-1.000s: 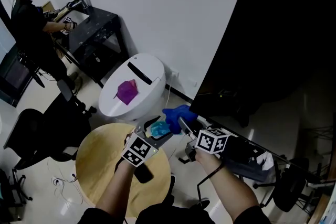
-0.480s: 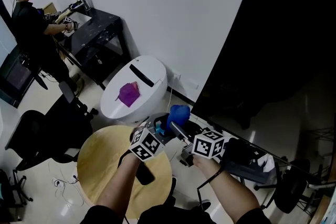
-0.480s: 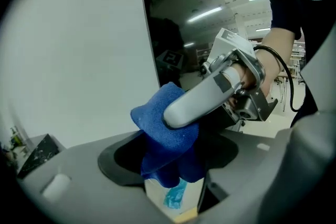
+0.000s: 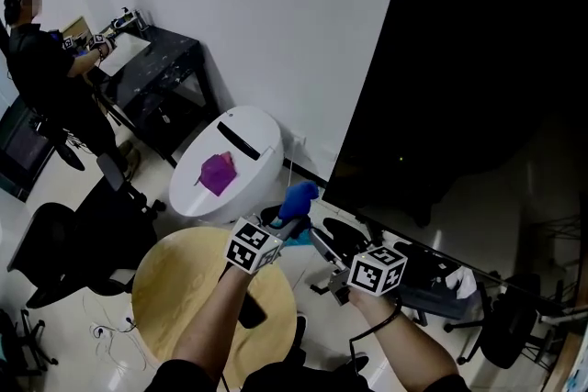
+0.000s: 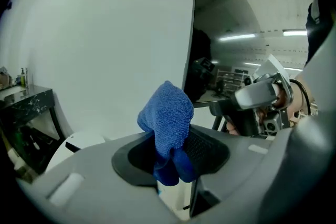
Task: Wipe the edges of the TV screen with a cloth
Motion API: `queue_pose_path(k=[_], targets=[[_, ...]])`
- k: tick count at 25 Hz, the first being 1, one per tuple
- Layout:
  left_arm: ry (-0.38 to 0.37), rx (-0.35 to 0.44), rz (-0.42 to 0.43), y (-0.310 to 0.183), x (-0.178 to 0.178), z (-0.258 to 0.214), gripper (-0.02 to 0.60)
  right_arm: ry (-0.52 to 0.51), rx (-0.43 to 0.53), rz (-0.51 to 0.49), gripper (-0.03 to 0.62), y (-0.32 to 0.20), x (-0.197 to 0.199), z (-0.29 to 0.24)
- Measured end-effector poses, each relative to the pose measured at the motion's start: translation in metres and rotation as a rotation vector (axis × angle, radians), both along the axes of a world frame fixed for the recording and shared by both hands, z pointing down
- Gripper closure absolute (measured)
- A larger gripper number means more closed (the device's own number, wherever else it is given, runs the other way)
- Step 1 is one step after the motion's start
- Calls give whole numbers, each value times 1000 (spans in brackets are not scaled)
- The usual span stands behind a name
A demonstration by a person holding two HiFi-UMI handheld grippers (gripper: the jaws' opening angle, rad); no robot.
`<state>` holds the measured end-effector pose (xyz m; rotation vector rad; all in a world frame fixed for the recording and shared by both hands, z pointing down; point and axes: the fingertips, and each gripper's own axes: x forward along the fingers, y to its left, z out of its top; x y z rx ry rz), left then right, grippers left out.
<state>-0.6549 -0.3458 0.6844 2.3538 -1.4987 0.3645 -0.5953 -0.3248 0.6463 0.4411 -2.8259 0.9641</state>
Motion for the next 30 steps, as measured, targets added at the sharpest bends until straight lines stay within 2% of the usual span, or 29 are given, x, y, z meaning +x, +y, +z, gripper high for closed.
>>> queue_pose_path(k=[5, 10, 13, 20, 30], targets=[[-49, -10, 16, -17, 3, 2, 448, 13, 79, 96, 369, -11, 37, -15], [13, -8, 33, -37, 15, -7, 448, -27, 95, 171, 370, -19, 65, -39], [13, -4, 52, -46, 21, -14, 448, -28, 118, 181, 370, -20, 73, -50], [-40, 8, 78, -51, 21, -33, 448, -53, 179, 206, 370, -31, 87, -82], [-92, 125, 95, -47, 20, -116, 448, -67, 306, 170, 372, -26, 85, -148]])
